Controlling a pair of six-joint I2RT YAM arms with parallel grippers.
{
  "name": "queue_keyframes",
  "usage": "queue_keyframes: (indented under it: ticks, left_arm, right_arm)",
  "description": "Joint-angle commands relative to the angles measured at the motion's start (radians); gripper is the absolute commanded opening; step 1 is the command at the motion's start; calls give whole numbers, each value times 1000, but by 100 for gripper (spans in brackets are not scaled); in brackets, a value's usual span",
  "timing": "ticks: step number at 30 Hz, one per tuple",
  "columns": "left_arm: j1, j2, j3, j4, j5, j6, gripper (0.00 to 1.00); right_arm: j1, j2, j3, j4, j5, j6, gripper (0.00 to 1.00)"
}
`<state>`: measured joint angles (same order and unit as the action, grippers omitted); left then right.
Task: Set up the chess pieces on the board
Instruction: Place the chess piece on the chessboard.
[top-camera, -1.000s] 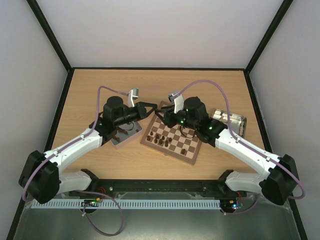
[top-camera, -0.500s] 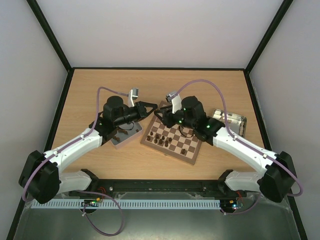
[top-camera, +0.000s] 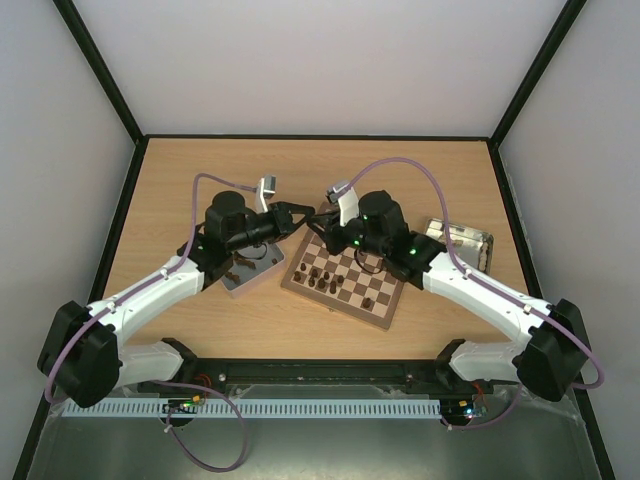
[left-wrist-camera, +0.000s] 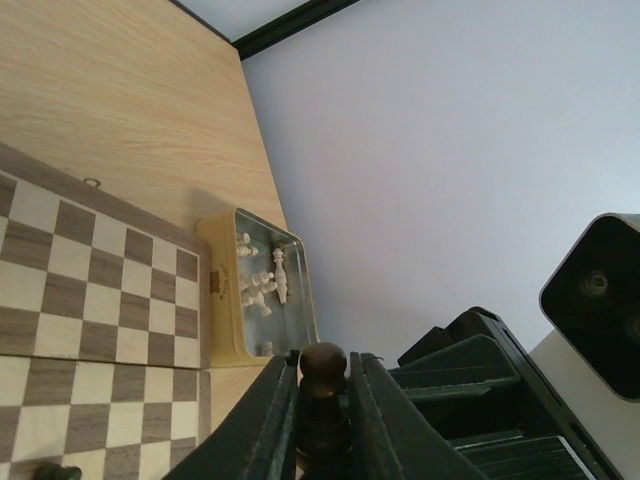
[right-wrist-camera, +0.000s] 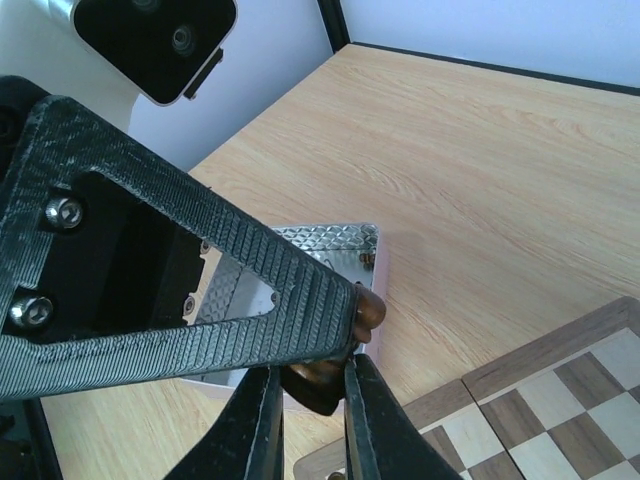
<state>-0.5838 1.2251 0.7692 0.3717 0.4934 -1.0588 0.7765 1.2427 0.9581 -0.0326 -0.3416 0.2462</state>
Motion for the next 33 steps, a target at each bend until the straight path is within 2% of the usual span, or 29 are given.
queue_keyframes:
  ticks: [1, 5, 10, 14, 21, 23, 25, 27, 33]
  left_arm:
    - [-9, -20, 26, -31, 80, 9, 20]
    - [-5, -28, 47, -80, 87, 31, 32]
    - [33, -34, 88, -184, 113, 71, 57]
    - [61, -18, 132, -267, 209, 135, 64]
    - [66, -12, 198, -403, 359, 266, 62]
    - [65, -7, 211, -450, 369, 300, 57]
    - [67, -3, 215, -483, 365, 325, 46]
    - [67, 2, 210, -491, 352, 329, 39]
    - [67, 17, 208, -487, 374, 335, 27]
  right_arm:
    - [-1, -22, 9, 80, 64, -42, 4]
    - [0, -49, -18, 77, 58, -78, 2]
    - [0, -90, -41, 46, 12, -111, 2]
    - [-1, -114, -60, 9, -65, -150, 2]
    - [-1, -123, -60, -66, -204, -247, 2]
    - [0, -120, -59, -76, -217, -262, 2]
    - [-1, -120, -57, -85, -237, -278, 2]
    - [0, -122, -59, -84, -243, -281, 2]
    - [-1, -124, -62, -82, -253, -285, 2]
